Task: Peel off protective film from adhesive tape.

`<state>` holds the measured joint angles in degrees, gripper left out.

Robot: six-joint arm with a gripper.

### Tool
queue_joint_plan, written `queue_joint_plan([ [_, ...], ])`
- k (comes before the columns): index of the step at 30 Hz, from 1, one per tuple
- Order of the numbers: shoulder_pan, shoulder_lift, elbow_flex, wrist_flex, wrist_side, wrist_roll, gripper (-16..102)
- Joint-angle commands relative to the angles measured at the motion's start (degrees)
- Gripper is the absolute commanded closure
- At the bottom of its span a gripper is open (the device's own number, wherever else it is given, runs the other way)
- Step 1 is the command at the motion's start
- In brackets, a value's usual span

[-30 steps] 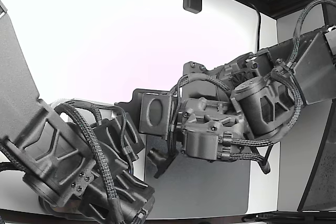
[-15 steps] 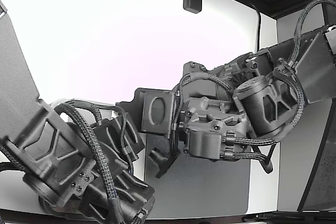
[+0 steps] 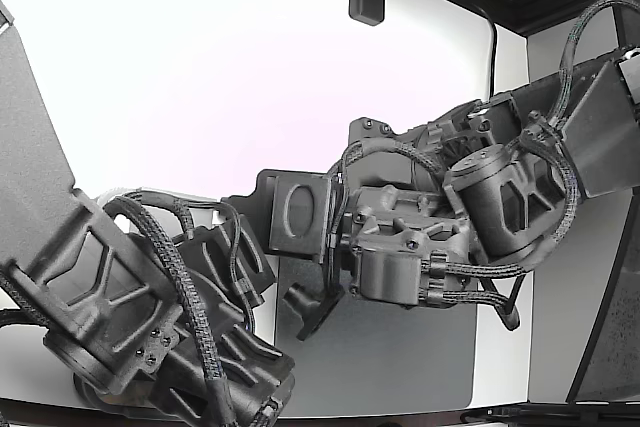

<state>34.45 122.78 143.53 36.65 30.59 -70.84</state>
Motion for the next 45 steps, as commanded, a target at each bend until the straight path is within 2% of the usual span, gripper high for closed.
queue_joint_plan([
  [1, -0.4, 1.6, -1.5, 0.2, -0.1, 0.4, 96],
  [21, -0.4, 1.3, -3.5, 4.8, -1.1, 3.0, 96],
  [37, -0.7, 1.8, -1.0, 0.6, -0.4, 1.7, 96],
  [45, -1.0, 1.6, -2.1, 3.7, -1.0, 3.1, 96],
])
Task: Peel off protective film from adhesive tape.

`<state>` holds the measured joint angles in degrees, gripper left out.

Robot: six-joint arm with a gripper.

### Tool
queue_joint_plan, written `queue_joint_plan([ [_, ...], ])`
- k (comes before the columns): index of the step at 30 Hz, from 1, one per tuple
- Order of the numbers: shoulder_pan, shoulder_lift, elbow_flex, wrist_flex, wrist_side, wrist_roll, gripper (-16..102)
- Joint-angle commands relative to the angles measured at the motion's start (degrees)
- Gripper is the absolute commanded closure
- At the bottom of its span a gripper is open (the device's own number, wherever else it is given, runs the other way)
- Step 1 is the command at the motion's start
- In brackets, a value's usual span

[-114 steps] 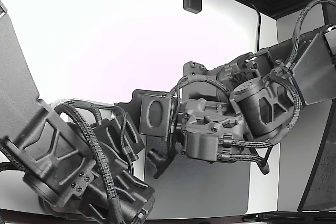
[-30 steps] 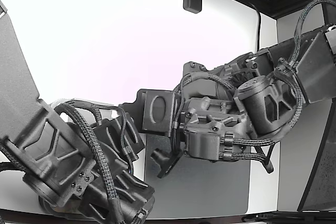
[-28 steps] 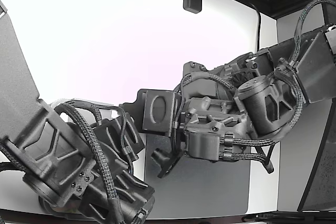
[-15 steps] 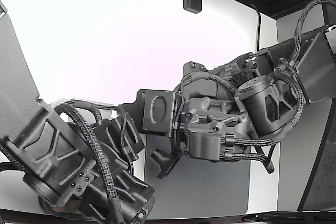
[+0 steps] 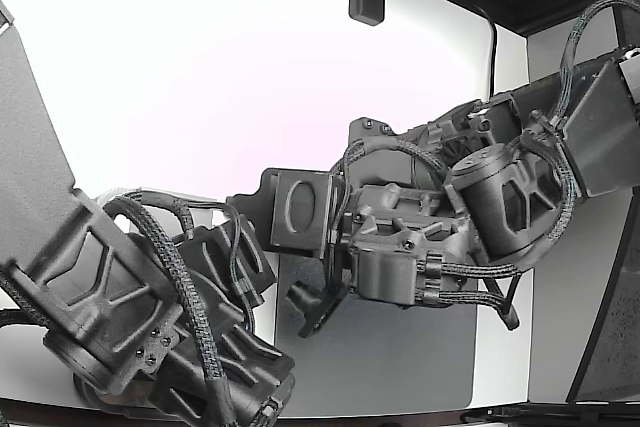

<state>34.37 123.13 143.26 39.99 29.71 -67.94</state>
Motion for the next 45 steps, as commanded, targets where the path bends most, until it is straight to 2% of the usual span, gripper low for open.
queue_joint_plan([
  [1, -0.9, 1.2, -1.9, 0.5, -0.1, 0.3, 96],
  [28, -1.6, 1.4, 1.4, -7.6, 0.6, -4.1, 96],
  [45, -1.6, 1.2, 0.2, -2.7, -0.2, -0.4, 96],
])
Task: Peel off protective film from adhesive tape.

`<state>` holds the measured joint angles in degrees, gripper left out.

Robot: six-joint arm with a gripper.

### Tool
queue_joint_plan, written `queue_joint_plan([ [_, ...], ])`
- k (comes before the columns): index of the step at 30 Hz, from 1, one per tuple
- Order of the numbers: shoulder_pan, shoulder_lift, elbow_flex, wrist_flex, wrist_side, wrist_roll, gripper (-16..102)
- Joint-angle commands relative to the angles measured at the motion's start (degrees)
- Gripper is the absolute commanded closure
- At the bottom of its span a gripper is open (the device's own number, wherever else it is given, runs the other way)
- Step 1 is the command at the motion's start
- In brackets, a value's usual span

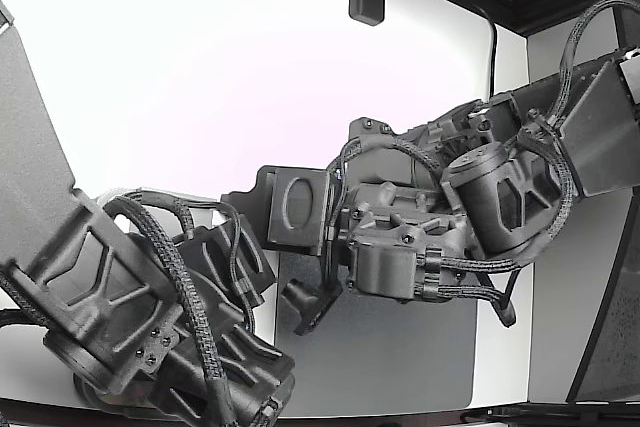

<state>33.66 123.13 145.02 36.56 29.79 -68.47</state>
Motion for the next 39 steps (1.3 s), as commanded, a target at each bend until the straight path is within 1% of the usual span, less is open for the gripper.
queue_joint_plan([
  [1, -0.8, 1.4, -1.7, 1.1, -0.3, 0.2, 96],
  [12, -0.3, 2.9, -2.1, 3.6, -0.4, 0.8, 96],
  [19, -0.3, 8.0, -1.8, 3.4, 2.2, -3.5, 96],
  [24, -1.2, 13.9, -2.4, 9.4, 2.9, -4.9, 96],
  [30, -3.4, 25.2, 0.4, 13.4, 2.0, -2.2, 95],
  [31, -4.1, 26.5, 0.5, 14.0, 1.4, -1.4, 89],
  [33, -5.2, 29.3, 1.0, 15.0, 0.1, 1.5, 49],
  [34, -5.8, 30.8, 1.2, 15.3, -0.8, 2.9, 7],
  [35, -6.4, 32.5, 1.3, 15.7, -1.8, 4.0, -8],
  [36, -6.6, 34.4, 1.3, 16.7, -2.4, 5.5, -1],
  [39, -6.7, 41.2, 2.5, 17.5, -3.1, 9.1, -8],
])
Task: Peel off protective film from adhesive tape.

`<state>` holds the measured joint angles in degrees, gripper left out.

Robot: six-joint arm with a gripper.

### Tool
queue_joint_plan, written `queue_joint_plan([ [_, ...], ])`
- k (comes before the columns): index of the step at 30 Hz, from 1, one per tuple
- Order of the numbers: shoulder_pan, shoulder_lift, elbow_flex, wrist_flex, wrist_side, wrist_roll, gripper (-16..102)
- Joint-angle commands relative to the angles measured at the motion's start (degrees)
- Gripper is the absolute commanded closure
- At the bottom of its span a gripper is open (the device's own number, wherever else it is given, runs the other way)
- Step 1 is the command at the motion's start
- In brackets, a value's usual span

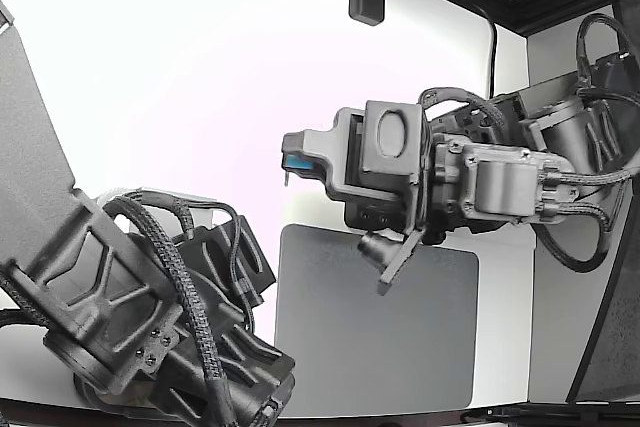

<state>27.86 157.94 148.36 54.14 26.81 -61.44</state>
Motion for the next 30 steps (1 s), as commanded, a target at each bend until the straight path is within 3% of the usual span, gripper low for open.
queue_joint_plan([
  [1, -0.9, 9.1, -0.3, 0.1, -0.4, 2.9, -8],
  [3, -1.4, 11.3, -1.1, 1.8, -1.5, 5.9, -13],
  [5, -3.9, 11.0, -4.0, 4.4, -3.3, 6.9, -7],
  [7, -6.7, 11.3, -5.8, 6.1, -5.5, 8.3, -11],
  [8, -7.9, 11.3, -6.4, 6.2, -6.3, 9.3, -4],
  [11, -14.4, 11.3, -7.8, 5.6, -13.6, 15.8, -14],
  [13, -20.7, 11.3, -7.5, 2.5, -18.3, 25.4, -2],
  [15, -25.3, 11.3, -7.9, 0.4, -17.4, 40.6, -14],
  [21, -28.8, 11.3, -9.9, 2.6, -18.5, 61.0, -14],
  [25, -28.9, 11.3, -10.0, 6.9, -15.2, 70.6, -14],
  [30, -28.9, 11.3, -9.5, 7.6, -13.7, 71.7, -14],
])
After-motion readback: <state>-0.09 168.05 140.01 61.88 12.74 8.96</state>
